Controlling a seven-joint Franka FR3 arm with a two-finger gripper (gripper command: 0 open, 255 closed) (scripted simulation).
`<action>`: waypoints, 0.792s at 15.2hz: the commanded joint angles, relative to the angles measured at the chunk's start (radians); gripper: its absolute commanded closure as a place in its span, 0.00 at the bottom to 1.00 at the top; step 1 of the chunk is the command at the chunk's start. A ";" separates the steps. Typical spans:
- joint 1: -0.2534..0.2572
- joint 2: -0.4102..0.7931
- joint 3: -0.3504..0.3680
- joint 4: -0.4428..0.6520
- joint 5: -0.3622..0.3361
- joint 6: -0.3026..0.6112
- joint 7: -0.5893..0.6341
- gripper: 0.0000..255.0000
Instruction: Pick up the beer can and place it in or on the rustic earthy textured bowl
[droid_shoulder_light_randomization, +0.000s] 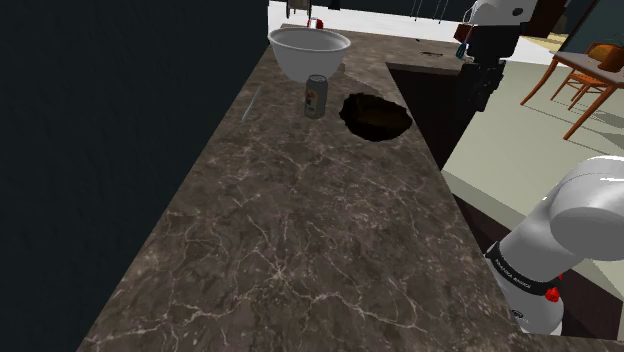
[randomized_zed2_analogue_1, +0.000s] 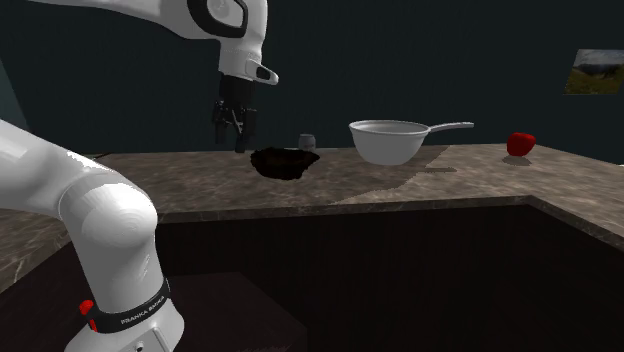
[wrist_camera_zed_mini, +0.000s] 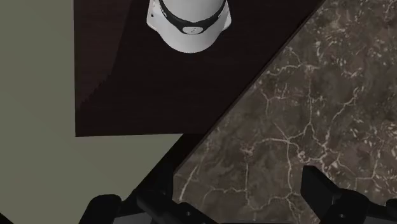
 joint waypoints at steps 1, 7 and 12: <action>0.000 0.000 0.000 0.000 0.000 0.000 0.000 0.00; 0.020 0.207 0.030 0.102 0.012 0.151 0.014 0.00; 0.032 0.379 0.052 0.220 0.013 0.245 0.028 0.00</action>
